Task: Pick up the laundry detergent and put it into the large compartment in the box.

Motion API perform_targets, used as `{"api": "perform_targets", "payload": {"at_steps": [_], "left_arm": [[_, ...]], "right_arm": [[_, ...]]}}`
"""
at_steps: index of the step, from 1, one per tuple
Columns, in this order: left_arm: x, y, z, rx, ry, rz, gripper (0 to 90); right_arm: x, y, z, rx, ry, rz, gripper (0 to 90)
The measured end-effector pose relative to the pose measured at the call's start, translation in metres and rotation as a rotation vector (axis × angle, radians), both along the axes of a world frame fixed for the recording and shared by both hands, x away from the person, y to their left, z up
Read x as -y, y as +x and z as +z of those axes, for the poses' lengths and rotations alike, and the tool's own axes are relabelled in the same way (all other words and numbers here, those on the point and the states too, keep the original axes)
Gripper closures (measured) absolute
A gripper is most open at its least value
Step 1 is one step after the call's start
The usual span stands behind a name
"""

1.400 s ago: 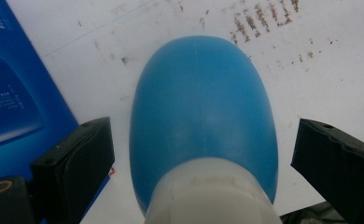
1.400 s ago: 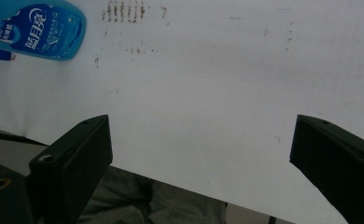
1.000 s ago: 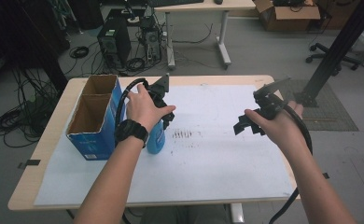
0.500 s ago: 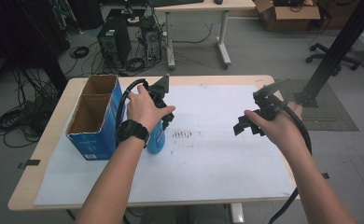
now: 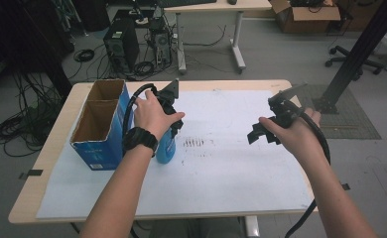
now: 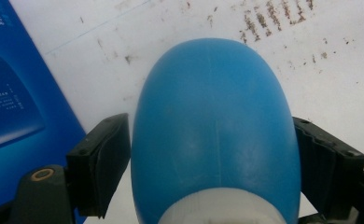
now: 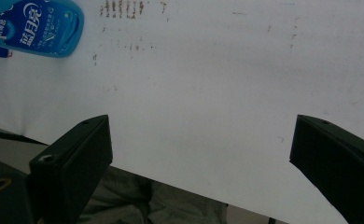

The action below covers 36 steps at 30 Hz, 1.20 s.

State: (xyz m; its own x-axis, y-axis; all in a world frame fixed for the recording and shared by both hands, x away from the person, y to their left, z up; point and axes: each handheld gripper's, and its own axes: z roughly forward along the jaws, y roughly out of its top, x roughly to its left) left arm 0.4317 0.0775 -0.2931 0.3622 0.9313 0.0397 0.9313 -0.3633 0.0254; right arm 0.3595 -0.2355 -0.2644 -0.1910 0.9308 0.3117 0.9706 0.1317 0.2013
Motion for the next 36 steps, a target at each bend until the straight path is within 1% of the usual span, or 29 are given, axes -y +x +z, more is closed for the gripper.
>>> {"api": "perform_targets", "payload": {"at_steps": [11,15,28,36], "left_arm": [[-0.0003,0.0006,0.0011,-0.002,-0.001,-0.002,23.7],[0.0,0.0007,0.0008,-0.004,0.007,-0.001,24.6],[0.0,0.001,0.003,-0.001,0.003,-0.003,31.1],[0.0008,0.0015,0.0029,-0.006,0.005,-0.008,33.6]], "right_arm": [[0.0002,0.0004,-0.0007,-0.006,-0.001,-0.001,5.8],[0.0,0.0004,-0.0015,-0.007,0.0,-0.001,5.8],[0.0008,0.0003,-0.0009,-0.011,-0.002,-0.004,5.8],[0.0014,0.0005,-0.0009,-0.004,0.0,0.003,5.8]]}}
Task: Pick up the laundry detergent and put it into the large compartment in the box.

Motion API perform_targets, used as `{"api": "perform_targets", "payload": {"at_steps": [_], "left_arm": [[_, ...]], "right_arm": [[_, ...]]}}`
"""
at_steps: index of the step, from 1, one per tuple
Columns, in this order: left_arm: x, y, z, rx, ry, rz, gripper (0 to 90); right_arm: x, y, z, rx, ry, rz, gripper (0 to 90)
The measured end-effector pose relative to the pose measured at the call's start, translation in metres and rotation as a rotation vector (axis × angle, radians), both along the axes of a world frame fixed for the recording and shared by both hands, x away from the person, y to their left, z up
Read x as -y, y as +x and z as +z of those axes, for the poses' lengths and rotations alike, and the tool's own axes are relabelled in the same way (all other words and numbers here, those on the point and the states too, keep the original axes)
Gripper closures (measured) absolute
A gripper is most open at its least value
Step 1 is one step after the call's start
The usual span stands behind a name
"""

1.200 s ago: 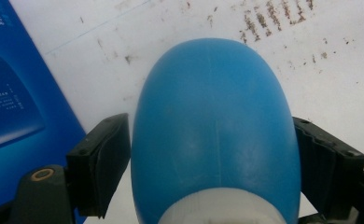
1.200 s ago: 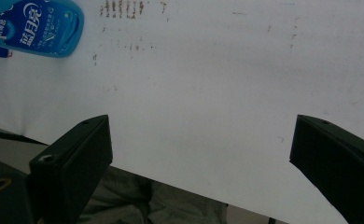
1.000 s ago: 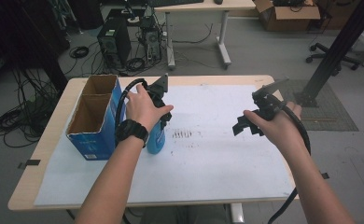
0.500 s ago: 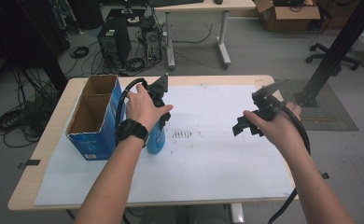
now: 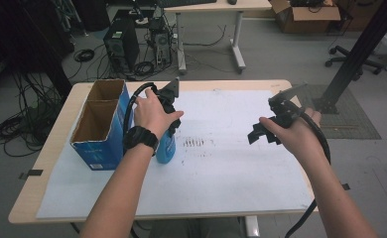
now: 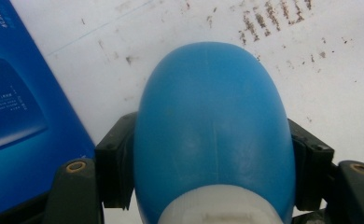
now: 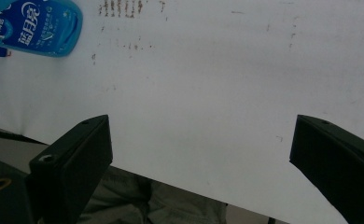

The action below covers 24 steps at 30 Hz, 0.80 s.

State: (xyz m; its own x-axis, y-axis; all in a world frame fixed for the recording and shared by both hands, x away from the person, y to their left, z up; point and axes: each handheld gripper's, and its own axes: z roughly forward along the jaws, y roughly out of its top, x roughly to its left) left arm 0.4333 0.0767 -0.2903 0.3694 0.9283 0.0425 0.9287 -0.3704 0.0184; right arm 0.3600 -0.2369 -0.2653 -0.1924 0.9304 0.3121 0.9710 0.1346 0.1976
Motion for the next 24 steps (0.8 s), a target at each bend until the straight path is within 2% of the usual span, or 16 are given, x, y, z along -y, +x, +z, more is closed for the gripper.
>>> {"api": "perform_targets", "payload": {"at_steps": [24], "left_arm": [[-0.0006,0.0018,0.0006,-0.007,-0.011,0.008,36.8]], "right_arm": [[0.0024,-0.0005,0.001,0.001,0.005,-0.005,5.9]]}}
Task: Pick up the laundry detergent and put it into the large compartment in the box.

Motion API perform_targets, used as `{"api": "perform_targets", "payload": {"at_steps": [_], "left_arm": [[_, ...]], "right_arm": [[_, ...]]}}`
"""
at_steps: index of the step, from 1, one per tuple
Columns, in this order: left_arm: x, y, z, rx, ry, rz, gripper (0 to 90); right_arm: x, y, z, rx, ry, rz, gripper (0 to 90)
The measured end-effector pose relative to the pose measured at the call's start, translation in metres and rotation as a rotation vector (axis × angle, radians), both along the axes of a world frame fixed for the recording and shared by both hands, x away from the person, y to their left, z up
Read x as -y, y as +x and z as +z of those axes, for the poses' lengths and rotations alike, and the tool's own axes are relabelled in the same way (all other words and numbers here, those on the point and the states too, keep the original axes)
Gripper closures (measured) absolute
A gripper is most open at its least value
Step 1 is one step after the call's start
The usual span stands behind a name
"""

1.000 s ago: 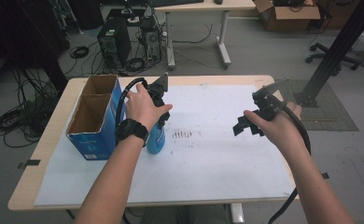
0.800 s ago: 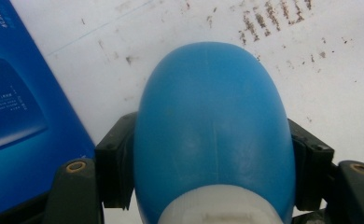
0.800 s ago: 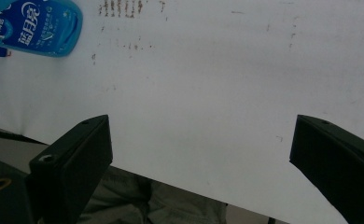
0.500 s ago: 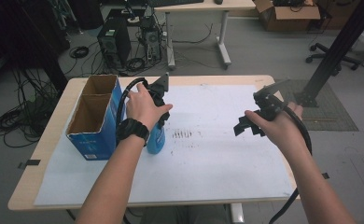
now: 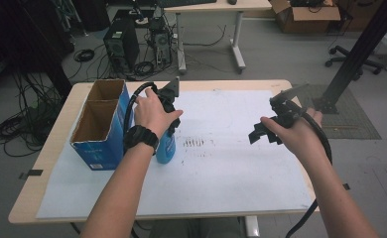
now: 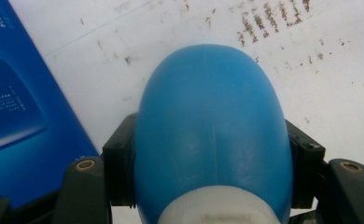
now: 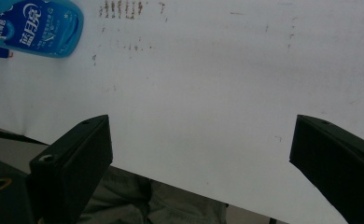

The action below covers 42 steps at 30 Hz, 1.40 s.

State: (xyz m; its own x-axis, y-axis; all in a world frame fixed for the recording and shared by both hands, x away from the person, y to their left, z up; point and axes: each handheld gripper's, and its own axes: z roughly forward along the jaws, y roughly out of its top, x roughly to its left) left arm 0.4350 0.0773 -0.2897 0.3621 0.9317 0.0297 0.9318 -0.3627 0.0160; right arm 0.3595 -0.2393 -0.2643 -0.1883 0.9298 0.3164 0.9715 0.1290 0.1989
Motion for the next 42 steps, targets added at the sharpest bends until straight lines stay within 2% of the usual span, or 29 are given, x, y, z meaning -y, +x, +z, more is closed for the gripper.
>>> {"api": "perform_targets", "payload": {"at_steps": [9,12,17,22,23,24,30,31,32,33,36,39,40,41,42], "left_arm": [[0.001,0.0,0.002,-0.011,0.002,-0.004,37.0],[0.0,0.001,0.008,-0.021,-0.013,0.0,37.1],[0.001,0.0,0.019,-0.014,-0.013,-0.005,37.1],[-0.003,-0.001,0.045,0.0,-0.023,0.0,37.1],[-0.003,-0.001,0.045,0.0,-0.023,0.0,37.2],[-0.006,-0.002,0.054,0.004,-0.025,0.003,37.2],[-0.013,-0.003,0.084,0.015,-0.021,0.009,37.2],[-0.013,-0.003,0.084,0.015,-0.021,0.009,37.2],[-0.016,-0.003,0.095,0.022,-0.03,0.013,37.2],[-0.016,-0.003,0.095,0.022,-0.03,0.013,37.2],[-0.018,-0.004,0.115,0.04,-0.032,0.019,37.2],[-0.019,-0.005,0.123,0.046,-0.029,0.021,37.2],[-0.021,-0.005,0.132,0.045,-0.029,0.023,37.2],[-0.021,-0.005,0.132,0.045,-0.029,0.023,37.2],[-0.024,-0.004,0.138,0.047,-0.035,0.023,37.2]], "right_arm": [[0.0,0.001,0.001,0.0,-0.002,0.001,5.9],[0.001,0.001,0.001,0.003,-0.002,0.0,5.9],[0.001,0.002,0.002,-0.001,-0.002,-0.002,5.9],[0.001,0.003,0.003,-0.004,0.001,-0.001,5.9],[0.001,0.003,0.003,-0.004,0.001,-0.001,5.9],[0.001,0.003,0.004,-0.001,0.002,-0.001,5.8],[-0.001,0.005,0.007,0.001,0.005,0.001,5.9],[-0.001,0.005,0.008,0.001,0.005,0.0,5.8],[-0.001,0.006,0.009,0.004,0.005,0.003,5.8],[-0.001,0.006,0.009,0.004,0.005,0.003,5.8],[-0.002,0.007,0.011,0.002,0.005,0.002,5.8],[-0.002,0.007,0.013,0.003,0.007,0.003,5.8],[-0.002,0.008,0.013,0.003,0.007,0.003,5.8],[-0.002,0.008,0.013,0.003,0.007,0.003,5.8],[-0.002,0.008,0.014,0.0,0.009,0.001,5.8]]}}
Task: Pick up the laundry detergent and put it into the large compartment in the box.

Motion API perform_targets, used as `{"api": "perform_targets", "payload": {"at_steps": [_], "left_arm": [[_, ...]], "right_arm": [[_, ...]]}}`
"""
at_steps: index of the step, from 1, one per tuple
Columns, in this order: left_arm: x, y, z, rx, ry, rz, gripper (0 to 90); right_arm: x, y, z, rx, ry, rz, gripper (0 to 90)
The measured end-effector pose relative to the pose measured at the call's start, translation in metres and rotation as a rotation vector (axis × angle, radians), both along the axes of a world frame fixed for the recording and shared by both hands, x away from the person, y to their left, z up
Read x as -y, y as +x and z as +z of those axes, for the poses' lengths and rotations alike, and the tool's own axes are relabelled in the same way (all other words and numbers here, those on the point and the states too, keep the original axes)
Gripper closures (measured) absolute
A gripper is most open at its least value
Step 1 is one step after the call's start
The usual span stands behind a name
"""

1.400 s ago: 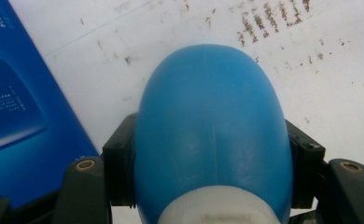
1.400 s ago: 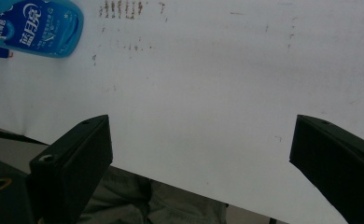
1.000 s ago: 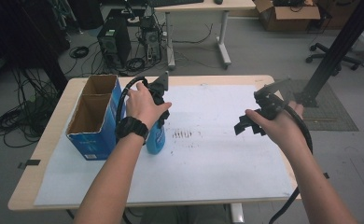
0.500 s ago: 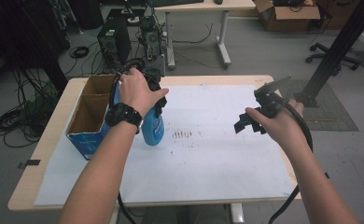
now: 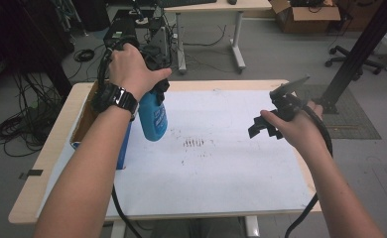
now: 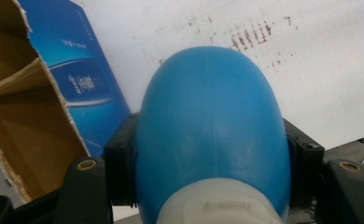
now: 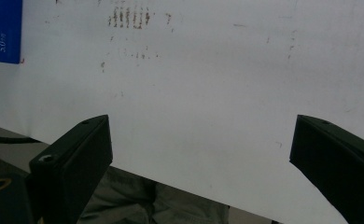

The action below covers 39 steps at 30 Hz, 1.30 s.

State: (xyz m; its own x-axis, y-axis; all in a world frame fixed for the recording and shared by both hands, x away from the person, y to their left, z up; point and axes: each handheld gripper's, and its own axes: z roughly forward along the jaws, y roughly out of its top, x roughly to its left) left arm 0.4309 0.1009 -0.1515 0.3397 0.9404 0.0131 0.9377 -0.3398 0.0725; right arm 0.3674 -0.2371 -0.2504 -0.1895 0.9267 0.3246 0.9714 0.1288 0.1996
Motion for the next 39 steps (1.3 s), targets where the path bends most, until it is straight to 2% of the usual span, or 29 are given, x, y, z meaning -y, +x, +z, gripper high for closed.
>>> {"api": "perform_targets", "payload": {"at_steps": [7,10,19,22,23,24,28,29,30,33,36,39], "left_arm": [[-0.011,0.003,0.018,-0.005,-0.022,0.017,37.3],[-0.016,0.004,0.024,0.0,-0.018,0.03,37.3],[-0.038,0.005,0.035,0.013,-0.02,0.071,37.3],[-0.053,0.005,0.039,0.019,-0.013,0.109,37.3],[-0.053,0.005,0.039,0.019,-0.013,0.109,37.3],[-0.061,0.005,0.041,0.023,-0.01,0.129,37.3],[-0.08,0.004,0.047,0.03,-0.001,0.153,37.3],[-0.08,0.004,0.047,0.03,-0.001,0.153,37.4],[-0.089,0.003,0.049,0.036,-0.003,0.173,37.3],[-0.098,0.003,0.051,0.037,0.005,0.187,37.3],[-0.115,0.001,0.053,0.042,0.012,0.223,37.3],[-0.123,0.001,0.053,0.042,0.012,0.237,37.4]], "right_arm": [[0.002,0.001,0.002,0.009,0.003,-0.003,5.8],[0.003,0.002,0.002,0.007,0.004,-0.008,5.8],[0.005,0.005,0.0,-0.003,0.005,-0.02,5.8],[0.005,0.006,-0.002,-0.008,0.002,-0.022,5.8],[0.005,0.007,-0.002,-0.009,-0.002,-0.021,5.8],[0.005,0.007,-0.003,-0.008,-0.001,-0.023,5.7],[0.005,0.009,-0.005,-0.016,-0.003,-0.029,5.8],[0.005,0.009,-0.005,-0.018,-0.004,-0.028,5.8],[0.005,0.01,-0.006,-0.019,-0.006,-0.028,5.8],[0.004,0.011,-0.006,-0.017,-0.004,-0.027,5.8],[0.002,0.012,-0.007,-0.021,-0.006,-0.03,5.8],[0.001,0.012,-0.008,-0.024,-0.01,-0.031,5.8]]}}
